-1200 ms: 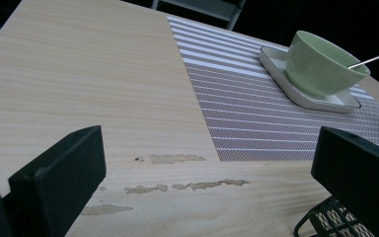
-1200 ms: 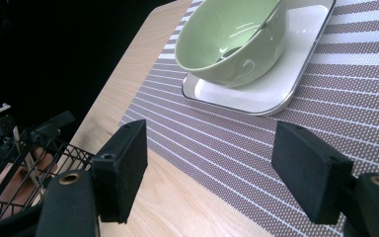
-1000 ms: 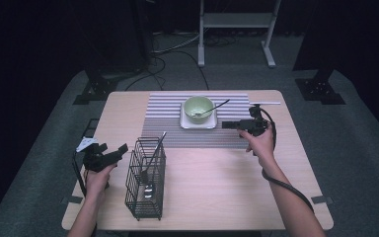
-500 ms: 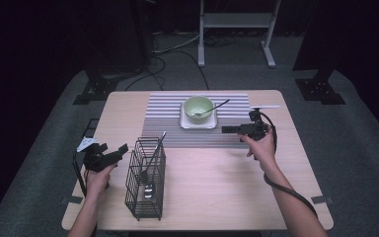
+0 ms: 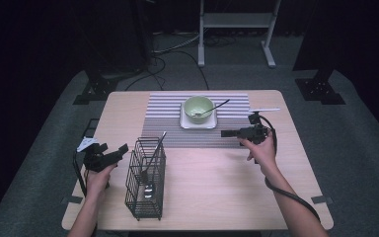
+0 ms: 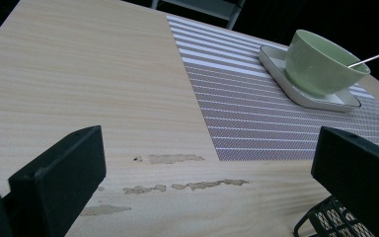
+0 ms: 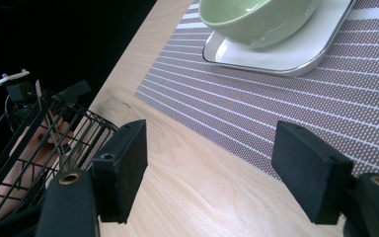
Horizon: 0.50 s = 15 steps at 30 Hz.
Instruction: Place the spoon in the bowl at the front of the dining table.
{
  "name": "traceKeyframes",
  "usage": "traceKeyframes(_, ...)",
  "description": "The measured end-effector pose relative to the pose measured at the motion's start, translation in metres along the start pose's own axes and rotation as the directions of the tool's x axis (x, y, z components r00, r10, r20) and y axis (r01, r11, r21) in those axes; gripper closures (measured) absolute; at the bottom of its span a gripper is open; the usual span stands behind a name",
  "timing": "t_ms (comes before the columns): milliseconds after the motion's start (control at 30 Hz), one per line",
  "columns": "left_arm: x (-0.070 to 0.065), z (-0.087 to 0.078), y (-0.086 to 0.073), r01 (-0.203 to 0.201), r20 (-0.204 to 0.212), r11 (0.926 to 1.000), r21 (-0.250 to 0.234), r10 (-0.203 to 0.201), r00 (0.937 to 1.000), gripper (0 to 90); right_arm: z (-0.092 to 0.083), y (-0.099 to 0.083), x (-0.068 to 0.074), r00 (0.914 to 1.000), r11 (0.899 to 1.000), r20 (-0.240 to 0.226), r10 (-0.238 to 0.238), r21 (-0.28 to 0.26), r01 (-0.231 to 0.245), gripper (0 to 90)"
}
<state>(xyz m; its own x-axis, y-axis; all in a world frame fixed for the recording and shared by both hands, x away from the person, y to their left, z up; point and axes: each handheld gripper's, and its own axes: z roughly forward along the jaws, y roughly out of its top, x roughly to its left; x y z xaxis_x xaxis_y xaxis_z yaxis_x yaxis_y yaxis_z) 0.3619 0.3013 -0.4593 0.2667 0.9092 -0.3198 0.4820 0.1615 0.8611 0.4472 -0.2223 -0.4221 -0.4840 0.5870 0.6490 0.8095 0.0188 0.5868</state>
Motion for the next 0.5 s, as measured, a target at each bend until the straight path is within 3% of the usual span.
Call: traceKeyframes(500,-0.0007,0.0005,-0.0002,0.000,0.000,1.0000,0.000,0.000,1.0000,0.0,-0.0021,-0.0100,0.0062,0.9996,1.000,-0.025,-0.012,0.011,0.013,28.8)
